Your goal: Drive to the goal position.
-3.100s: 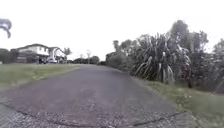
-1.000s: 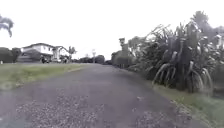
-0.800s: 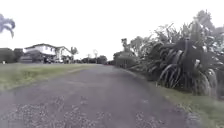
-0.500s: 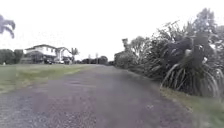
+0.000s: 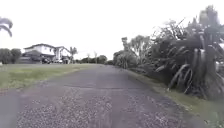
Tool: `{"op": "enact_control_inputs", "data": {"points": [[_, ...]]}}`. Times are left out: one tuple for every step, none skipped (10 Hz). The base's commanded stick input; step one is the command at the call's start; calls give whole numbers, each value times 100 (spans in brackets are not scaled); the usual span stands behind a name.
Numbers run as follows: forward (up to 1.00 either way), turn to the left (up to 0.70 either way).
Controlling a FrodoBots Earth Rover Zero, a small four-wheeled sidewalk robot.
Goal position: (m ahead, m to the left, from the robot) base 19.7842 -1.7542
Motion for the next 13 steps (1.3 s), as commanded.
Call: {"op": "enact_control_inputs", "data": {"points": [[70,17],[70,0],[70,0],[70,0],[70,0],[70,0],[70,0],[70,0],[70,0],[70,0],[70,0],[70,0],[70,0]]}}
